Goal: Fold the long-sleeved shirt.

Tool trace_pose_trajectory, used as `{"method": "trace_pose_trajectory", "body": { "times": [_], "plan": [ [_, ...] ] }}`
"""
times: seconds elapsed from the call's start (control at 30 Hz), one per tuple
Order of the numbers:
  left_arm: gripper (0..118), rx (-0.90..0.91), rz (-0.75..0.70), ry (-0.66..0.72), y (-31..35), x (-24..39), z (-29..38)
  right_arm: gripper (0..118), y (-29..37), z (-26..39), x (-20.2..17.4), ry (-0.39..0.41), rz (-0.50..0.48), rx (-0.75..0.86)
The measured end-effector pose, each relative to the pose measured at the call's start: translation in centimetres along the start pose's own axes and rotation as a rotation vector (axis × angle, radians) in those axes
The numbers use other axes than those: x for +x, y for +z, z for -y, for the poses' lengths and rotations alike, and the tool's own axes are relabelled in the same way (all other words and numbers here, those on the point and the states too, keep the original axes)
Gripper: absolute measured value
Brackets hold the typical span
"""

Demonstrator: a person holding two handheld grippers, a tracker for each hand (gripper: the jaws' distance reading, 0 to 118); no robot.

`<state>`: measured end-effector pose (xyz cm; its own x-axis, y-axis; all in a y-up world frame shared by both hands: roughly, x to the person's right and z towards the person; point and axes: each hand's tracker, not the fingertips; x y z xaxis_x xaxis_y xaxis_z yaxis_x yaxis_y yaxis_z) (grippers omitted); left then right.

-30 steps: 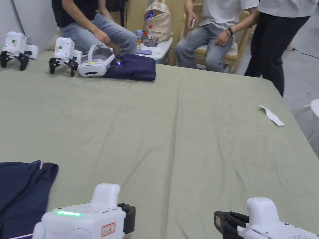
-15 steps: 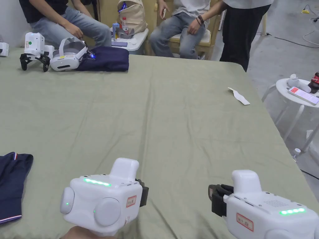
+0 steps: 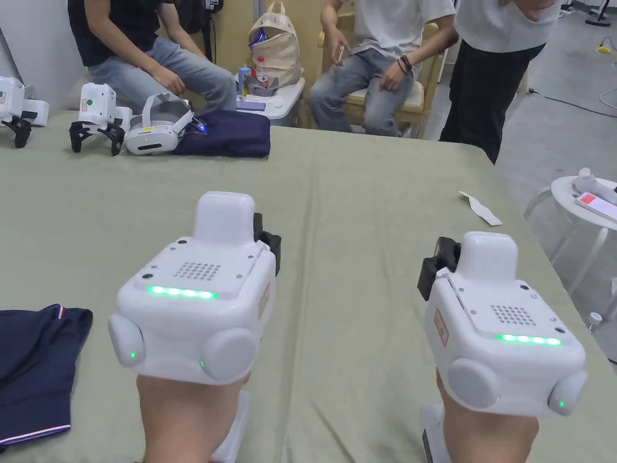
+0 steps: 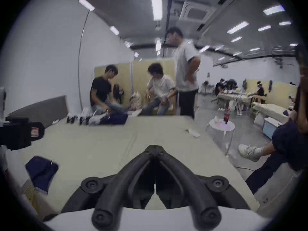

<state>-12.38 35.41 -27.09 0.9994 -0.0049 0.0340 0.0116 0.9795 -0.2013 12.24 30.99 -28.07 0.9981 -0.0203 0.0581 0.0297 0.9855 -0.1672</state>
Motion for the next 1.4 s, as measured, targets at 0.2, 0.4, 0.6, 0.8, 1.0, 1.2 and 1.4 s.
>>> {"method": "trace_pose_trajectory", "body": {
  "times": [0.2,0.4,0.6,0.8,1.0,1.2,1.4],
  "plan": [
    [0,0.153,-0.027,0.002,3.5,-0.3,3.2,1,4.7,2.0,-0.8,0.003,-0.026,0.142],
    [0,0.150,-0.052,-0.056,4.1,0.0,5.5,1,5.6,1.6,-1.0,0.101,-0.073,0.167],
    [0,0.180,-0.044,-0.054,4.2,0.2,3.5,1,5.6,0.5,-0.8,0.095,-0.064,0.195],
    [0,0.191,-0.037,-0.029,4.4,-0.1,2.2,1,5.6,0.2,-0.8,0.064,-0.047,0.186],
    [0,0.187,-0.014,-0.042,4.4,0.7,2.4,1,5.8,0.0,-1.0,0.055,-0.057,0.178],
    [0,0.177,-0.004,-0.050,4.3,1.0,2.7,1,5.8,0.0,-1.5,0.059,-0.077,0.169],
    [0,0.160,-0.014,-0.042,4.0,1.1,2.8,1,5.5,0.1,-1.9,0.070,-0.077,0.147]
  ]
}}
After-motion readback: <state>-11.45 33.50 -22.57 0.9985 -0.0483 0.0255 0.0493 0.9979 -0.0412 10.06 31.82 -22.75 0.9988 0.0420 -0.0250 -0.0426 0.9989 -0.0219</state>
